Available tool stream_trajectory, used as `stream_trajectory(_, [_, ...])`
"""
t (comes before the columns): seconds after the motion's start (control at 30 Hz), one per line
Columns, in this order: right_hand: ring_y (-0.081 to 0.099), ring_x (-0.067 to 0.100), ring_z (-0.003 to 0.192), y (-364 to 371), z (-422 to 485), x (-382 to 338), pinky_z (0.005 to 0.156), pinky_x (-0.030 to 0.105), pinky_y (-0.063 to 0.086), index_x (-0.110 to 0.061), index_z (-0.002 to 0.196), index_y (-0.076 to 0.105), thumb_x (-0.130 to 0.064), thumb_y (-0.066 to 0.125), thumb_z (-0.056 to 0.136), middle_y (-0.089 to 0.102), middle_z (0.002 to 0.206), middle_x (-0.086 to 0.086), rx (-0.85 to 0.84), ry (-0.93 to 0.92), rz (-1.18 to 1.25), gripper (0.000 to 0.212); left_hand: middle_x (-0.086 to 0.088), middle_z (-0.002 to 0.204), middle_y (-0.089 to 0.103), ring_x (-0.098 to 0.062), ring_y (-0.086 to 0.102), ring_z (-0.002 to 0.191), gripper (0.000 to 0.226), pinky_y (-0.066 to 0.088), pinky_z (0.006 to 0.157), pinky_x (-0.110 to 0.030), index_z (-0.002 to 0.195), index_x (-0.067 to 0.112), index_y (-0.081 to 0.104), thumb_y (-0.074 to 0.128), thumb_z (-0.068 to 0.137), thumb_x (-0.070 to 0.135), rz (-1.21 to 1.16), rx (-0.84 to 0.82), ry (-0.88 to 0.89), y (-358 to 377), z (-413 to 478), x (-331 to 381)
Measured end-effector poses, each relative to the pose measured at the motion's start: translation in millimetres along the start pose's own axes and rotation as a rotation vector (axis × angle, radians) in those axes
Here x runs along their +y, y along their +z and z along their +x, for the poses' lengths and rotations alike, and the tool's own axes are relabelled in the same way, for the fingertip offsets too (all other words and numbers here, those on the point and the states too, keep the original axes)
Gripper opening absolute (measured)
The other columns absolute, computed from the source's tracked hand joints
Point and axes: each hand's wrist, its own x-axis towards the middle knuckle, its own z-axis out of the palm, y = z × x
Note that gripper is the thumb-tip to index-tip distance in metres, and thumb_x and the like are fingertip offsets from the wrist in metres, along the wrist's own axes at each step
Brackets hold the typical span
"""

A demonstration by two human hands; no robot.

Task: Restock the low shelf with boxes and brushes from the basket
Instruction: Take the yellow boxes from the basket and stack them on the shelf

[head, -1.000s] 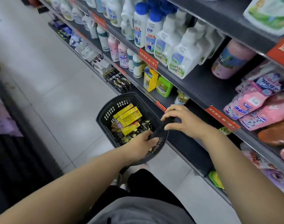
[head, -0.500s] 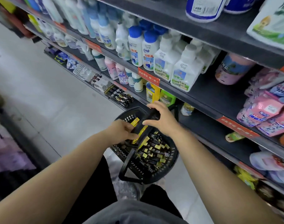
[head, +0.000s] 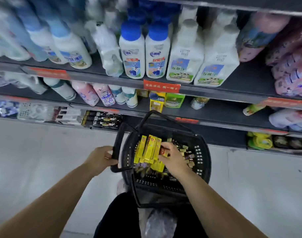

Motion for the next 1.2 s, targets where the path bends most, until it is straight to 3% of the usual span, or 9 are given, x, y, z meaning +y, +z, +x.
stream_trajectory(0.1, [0.046,0.019,0.122,26,14,19,0.087,0.023,0.036,-0.022,0.129,0.047,-0.021,0.060,0.091,0.043,0.138,0.002,0.001,0.098,-0.081,0.040,-0.006,0.084,0.066,-0.022,0.062,0.079,0.076,0.044,0.071,-0.029,0.142,0.027,0.039,0.074,0.077,0.007,0.020,-0.006,-0.023,2,34,-37])
stream_trajectory(0.23, [0.055,0.022,0.112,40,47,44,0.069,0.029,0.045,-0.024,0.127,0.048,-0.024,0.058,0.091,0.046,0.134,-0.001,-0.019,0.173,-0.092,0.037,-0.006,0.105,0.064,-0.021,0.060,0.089,0.075,0.043,0.075,-0.028,0.144,0.028,0.037,0.072,0.079,0.011,0.152,-0.018,-0.037,9,75,-64])
stream_trajectory(0.3, [0.060,0.019,0.099,45,70,58,0.064,0.028,0.049,-0.024,0.127,0.049,-0.024,0.058,0.092,0.048,0.131,-0.003,-0.026,0.184,-0.121,0.036,-0.009,0.130,0.053,-0.025,0.056,0.111,0.073,0.044,0.092,-0.033,0.145,0.022,0.035,0.071,0.081,0.014,0.275,0.018,0.012,18,94,-69])
stream_trajectory(0.4, [0.057,0.011,0.094,53,106,84,0.066,0.021,0.044,-0.022,0.125,0.049,-0.021,0.057,0.092,0.046,0.137,0.000,-0.041,0.171,-0.123,0.034,-0.003,0.156,0.024,-0.022,0.030,0.140,0.070,0.024,0.112,-0.031,0.148,0.014,0.028,0.063,0.089,0.026,0.472,0.216,0.290,47,112,-68])
stream_trajectory(0.5, [0.056,0.017,0.103,63,142,113,0.081,0.032,0.048,-0.022,0.126,0.048,-0.021,0.058,0.091,0.045,0.138,0.001,-0.035,0.148,-0.117,0.036,-0.011,0.130,0.059,-0.032,0.052,0.124,0.050,0.035,0.105,-0.048,0.122,0.005,0.062,0.076,0.077,0.021,0.624,0.360,0.764,85,130,-66])
stream_trajectory(0.57, [0.053,0.020,0.104,73,165,134,0.085,0.037,0.050,-0.020,0.129,0.044,-0.021,0.060,0.090,0.045,0.136,0.004,-0.032,0.142,-0.141,0.042,-0.011,0.111,0.070,-0.032,0.062,0.111,0.039,0.041,0.097,-0.053,0.108,0.005,0.070,0.080,0.072,0.018,0.597,0.321,0.888,109,147,-70])
stream_trajectory(0.8, [0.044,0.026,0.120,141,229,214,0.086,0.027,0.037,-0.007,0.132,0.029,-0.042,0.071,0.078,0.036,0.135,0.010,0.098,0.136,-0.082,0.077,-0.008,0.107,0.071,-0.025,0.069,0.096,0.035,0.054,0.082,-0.036,0.110,0.013,0.070,0.072,0.080,0.031,0.535,0.259,0.881,158,226,-113])
stream_trajectory(0.97, [0.041,0.010,0.066,175,249,253,0.062,0.030,0.039,-0.012,0.122,0.028,-0.046,0.066,0.079,0.043,0.094,0.001,0.220,-0.034,-0.079,0.067,0.003,0.095,0.073,-0.013,0.068,0.087,0.037,0.055,0.073,-0.027,0.100,0.017,0.072,0.061,0.081,0.047,0.525,0.355,0.958,183,271,-144])
stream_trajectory(1.2, [0.042,0.007,0.045,167,237,263,0.043,0.025,0.031,-0.007,0.112,0.033,-0.032,0.062,0.085,0.043,0.062,-0.004,0.245,-0.219,0.104,0.047,0.002,0.095,0.072,-0.016,0.067,0.087,0.038,0.054,0.074,-0.032,0.099,0.017,0.072,0.056,0.087,0.049,0.567,0.442,0.931,195,269,-146])
